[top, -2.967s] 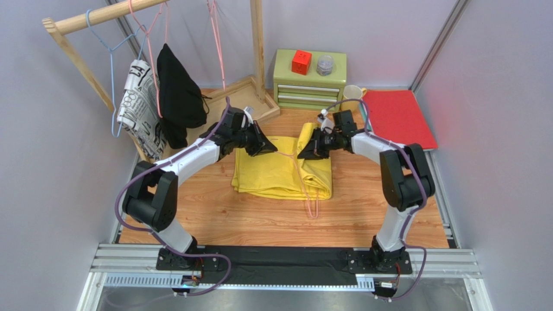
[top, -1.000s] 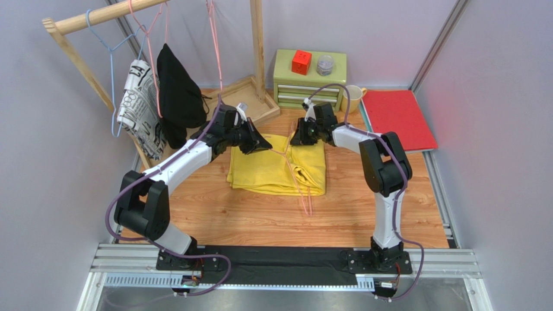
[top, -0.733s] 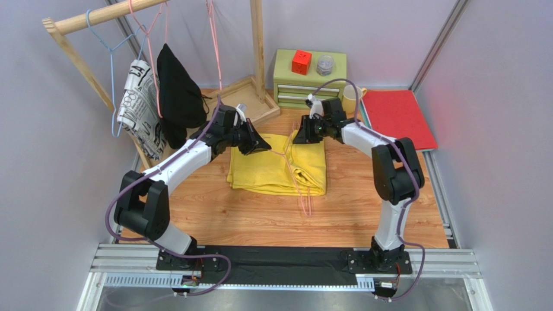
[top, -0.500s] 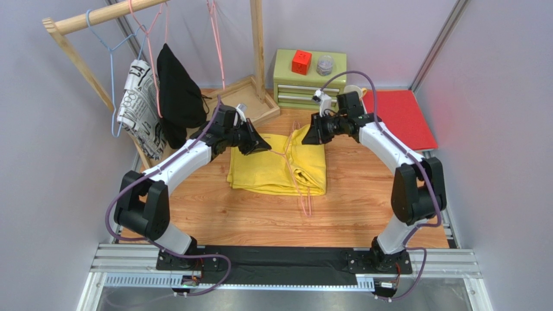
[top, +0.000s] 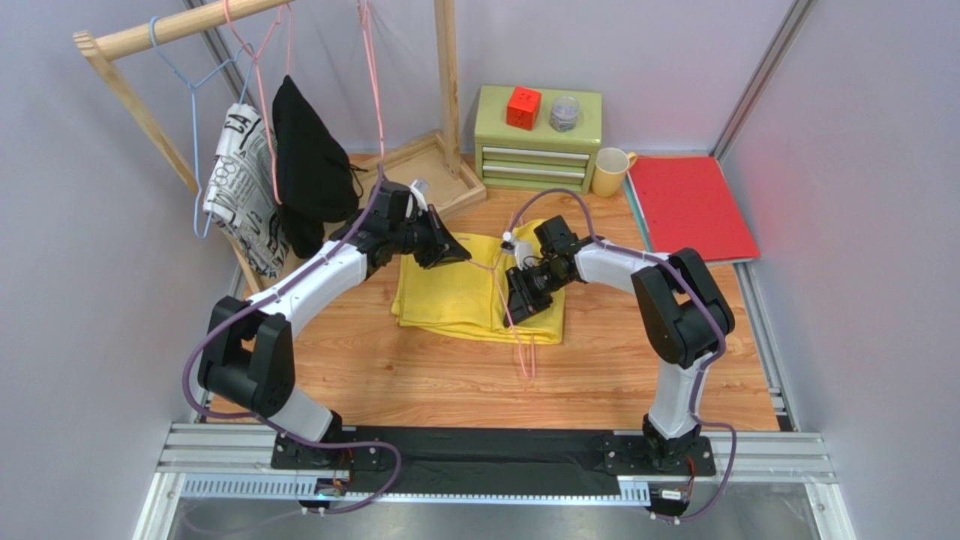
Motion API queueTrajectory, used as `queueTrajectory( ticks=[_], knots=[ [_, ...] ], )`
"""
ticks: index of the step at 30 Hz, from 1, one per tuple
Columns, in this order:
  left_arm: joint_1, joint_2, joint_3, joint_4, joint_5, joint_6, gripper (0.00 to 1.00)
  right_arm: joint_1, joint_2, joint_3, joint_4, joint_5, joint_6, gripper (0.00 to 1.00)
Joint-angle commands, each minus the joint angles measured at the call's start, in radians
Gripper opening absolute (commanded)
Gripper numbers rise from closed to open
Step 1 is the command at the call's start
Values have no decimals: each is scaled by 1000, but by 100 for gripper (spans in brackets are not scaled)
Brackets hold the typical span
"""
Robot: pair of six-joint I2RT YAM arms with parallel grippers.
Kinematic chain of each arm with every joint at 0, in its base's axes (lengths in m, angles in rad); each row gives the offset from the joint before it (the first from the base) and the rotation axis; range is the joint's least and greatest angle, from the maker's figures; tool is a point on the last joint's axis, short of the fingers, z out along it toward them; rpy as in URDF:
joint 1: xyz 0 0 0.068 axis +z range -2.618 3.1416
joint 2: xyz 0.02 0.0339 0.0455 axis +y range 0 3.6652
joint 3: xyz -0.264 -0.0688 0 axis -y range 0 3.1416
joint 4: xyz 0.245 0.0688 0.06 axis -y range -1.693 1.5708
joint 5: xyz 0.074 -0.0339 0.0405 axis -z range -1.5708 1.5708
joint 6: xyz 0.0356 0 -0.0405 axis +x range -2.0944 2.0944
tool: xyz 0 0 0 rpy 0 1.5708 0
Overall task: Place the trousers on the hanger
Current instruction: Place trousers on hanger
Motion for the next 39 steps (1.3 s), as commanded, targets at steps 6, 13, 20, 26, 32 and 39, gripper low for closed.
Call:
queueTrajectory(
  ticks=[6,13,20,26,32,39],
  knots=[
    [1,-37,40,26,26,-12,0,-90,-173,60,63,26,70,20],
    [2,-37,49,61,34,-26,0,-168,-132,185,213,143,99,9],
    [4,-30,65,75,43,-29,0,-168,73,340,312,197,163,7],
    [5,-42,72,107,35,-27,0,-156,166,351,374,254,190,3],
    [5,-31,66,119,51,-23,0,-144,194,305,459,317,190,4],
    [-7,-14,92,104,48,-3,0,-102,238,367,436,332,173,21]
  ],
)
